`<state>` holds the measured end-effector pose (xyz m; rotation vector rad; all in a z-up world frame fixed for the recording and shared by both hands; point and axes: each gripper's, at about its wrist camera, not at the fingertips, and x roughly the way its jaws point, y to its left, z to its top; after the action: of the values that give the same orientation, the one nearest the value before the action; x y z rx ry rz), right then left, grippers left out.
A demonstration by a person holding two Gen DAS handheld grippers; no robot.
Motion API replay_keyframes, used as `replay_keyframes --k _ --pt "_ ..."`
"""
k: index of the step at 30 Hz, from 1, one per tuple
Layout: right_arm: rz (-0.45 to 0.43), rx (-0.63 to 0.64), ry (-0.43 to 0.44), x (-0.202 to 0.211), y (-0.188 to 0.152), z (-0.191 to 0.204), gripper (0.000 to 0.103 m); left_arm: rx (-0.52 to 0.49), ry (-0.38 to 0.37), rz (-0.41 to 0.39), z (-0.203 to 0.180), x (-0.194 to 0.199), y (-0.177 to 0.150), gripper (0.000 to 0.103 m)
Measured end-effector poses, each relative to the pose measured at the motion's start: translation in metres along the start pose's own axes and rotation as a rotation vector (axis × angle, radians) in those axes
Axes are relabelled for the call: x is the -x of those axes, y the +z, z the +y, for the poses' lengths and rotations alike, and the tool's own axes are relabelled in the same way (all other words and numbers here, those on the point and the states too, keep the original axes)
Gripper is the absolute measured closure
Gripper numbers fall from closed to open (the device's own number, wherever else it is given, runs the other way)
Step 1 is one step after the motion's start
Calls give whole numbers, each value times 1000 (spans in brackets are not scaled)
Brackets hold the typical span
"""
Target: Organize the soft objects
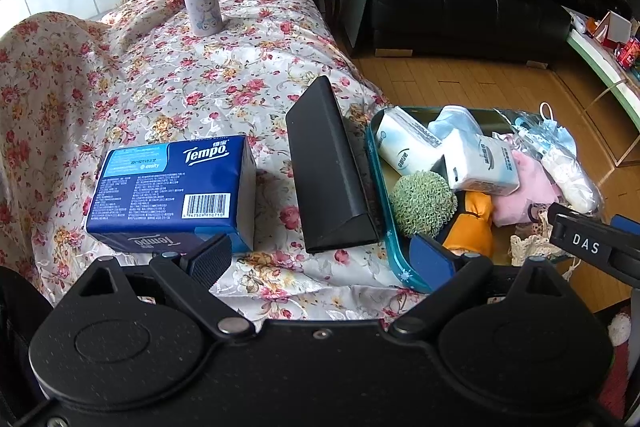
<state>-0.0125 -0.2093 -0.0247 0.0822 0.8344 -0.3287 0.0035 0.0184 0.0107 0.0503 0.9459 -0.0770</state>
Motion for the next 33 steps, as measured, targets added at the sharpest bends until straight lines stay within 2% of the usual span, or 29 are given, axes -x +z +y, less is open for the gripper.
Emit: replay_keyframes --k 10,19,33 --pt "10 24 -3 -3 -1 6 21 5 -8 9 2 -3 -3 11" --pt "-1 61 8 0 -2 11 19 -13 22 38 -4 -10 -7 11" --pt "2 43 24 0 -3 5 19 -48 27 43 -15 -4 -10 10"
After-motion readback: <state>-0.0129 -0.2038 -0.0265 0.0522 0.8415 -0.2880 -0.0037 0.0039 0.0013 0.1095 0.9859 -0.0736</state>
